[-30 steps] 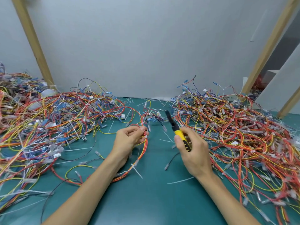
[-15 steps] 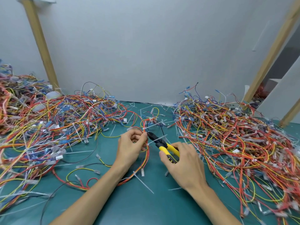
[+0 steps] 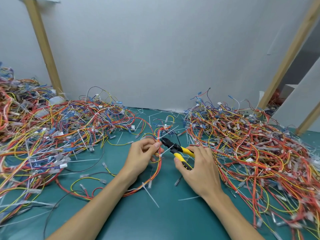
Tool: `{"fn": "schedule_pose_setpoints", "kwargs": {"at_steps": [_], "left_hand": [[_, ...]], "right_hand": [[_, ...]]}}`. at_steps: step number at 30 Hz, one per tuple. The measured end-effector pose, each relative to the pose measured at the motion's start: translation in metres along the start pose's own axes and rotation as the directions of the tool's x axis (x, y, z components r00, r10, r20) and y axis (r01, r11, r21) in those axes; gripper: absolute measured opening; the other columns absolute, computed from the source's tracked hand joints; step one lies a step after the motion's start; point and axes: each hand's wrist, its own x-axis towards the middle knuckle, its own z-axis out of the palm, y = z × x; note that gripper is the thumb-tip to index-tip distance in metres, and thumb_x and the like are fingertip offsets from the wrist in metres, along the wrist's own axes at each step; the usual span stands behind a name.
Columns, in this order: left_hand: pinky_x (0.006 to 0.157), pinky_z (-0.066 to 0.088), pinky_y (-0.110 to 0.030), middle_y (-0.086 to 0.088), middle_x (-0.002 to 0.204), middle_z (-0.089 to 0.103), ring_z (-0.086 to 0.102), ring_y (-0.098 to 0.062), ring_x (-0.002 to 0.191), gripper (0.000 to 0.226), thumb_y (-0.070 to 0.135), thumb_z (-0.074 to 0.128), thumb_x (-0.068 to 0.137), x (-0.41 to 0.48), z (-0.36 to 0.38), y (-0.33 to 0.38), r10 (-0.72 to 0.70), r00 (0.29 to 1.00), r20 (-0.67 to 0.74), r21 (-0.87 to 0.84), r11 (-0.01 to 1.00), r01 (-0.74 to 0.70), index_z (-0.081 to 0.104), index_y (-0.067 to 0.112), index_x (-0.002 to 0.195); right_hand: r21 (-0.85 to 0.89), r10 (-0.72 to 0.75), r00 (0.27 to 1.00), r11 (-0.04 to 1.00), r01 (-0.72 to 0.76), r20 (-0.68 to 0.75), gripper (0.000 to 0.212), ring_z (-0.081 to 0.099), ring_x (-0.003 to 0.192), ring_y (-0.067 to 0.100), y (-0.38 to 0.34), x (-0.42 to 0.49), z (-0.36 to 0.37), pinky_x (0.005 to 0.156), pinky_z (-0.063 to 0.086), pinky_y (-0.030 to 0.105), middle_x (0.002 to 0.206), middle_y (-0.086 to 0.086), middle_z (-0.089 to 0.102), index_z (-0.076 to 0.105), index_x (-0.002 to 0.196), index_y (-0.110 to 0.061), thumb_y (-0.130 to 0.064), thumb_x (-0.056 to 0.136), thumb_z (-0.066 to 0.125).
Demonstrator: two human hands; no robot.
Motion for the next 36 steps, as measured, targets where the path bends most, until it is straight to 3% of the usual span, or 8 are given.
{"fn": "schedule_pose_setpoints", "kwargs": {"at_steps": [5, 20, 28, 31, 36], "left_hand": [[0.051, 0.045, -0.017, 0.002, 0.066, 0.071, 0.060, -0.007, 0.059, 0.016, 0.014, 0.062, 0.093, -0.0012, -0.0004, 0.0029, 0.006, 1.000, 0.031, 0.003, 1.000, -0.006, 0.066, 0.009, 0.078], [0.051, 0.034, -0.015, 0.003, 0.066, 0.064, 0.049, -0.007, 0.055, 0.015, 0.012, 0.054, 0.098, 0.0003, -0.0028, 0.0027, -0.009, 0.990, 0.143, 0.021, 1.000, 0.006, 0.067, 0.009, 0.090], [0.056, 0.037, -0.016, -0.003, 0.069, 0.060, 0.046, -0.012, 0.060, 0.017, 0.013, 0.053, 0.098, -0.0006, -0.0029, 0.0041, -0.019, 0.982, 0.189, 0.009, 1.000, 0.018, 0.066, 0.012, 0.089], [0.059, 0.041, -0.016, 0.002, 0.070, 0.063, 0.048, -0.014, 0.065, 0.015, 0.014, 0.054, 0.097, -0.0008, -0.0030, 0.0038, -0.032, 0.978, 0.207, 0.005, 1.000, 0.031, 0.065, 0.008, 0.089], [0.053, 0.042, -0.016, 0.005, 0.073, 0.069, 0.047, -0.010, 0.054, 0.018, 0.012, 0.052, 0.098, -0.0028, 0.0011, 0.0007, -0.061, 0.972, 0.226, 0.024, 0.998, 0.057, 0.057, 0.008, 0.081]], "right_hand": [[0.019, 0.008, 1.000, 1.000, -0.008, 0.003, 0.058, 0.042, 0.103, 0.010, -0.0027, 0.0001, 0.0010, 0.081, 0.040, 0.024, 0.102, -0.010, 0.056, 0.061, 0.112, -0.021, -0.067, 0.081, 0.044], [0.056, -0.007, 1.000, 0.998, 0.007, 0.002, 0.057, 0.044, 0.104, 0.010, -0.0027, 0.0000, -0.0013, 0.083, 0.040, 0.024, 0.102, -0.011, 0.056, 0.061, 0.111, -0.021, -0.066, 0.081, 0.045], [0.040, 0.001, 0.999, 0.999, -0.003, 0.044, 0.029, 0.046, 0.084, 0.009, -0.0030, -0.0004, -0.0048, 0.067, 0.043, 0.030, 0.081, -0.013, 0.053, 0.057, 0.089, -0.027, -0.056, 0.084, 0.059], [0.025, 0.020, 0.996, 0.999, -0.022, 0.084, 0.037, 0.046, 0.074, 0.012, -0.0038, -0.0005, -0.0056, 0.061, 0.043, 0.035, 0.068, -0.010, 0.049, 0.053, 0.080, -0.027, -0.063, 0.082, 0.049], [-0.047, 0.036, 0.987, 0.998, -0.028, 0.159, 0.042, 0.048, 0.074, 0.013, 0.0020, 0.0018, -0.0066, 0.061, 0.043, 0.035, 0.068, -0.009, 0.050, 0.051, 0.078, -0.027, -0.067, 0.083, 0.043]]}}
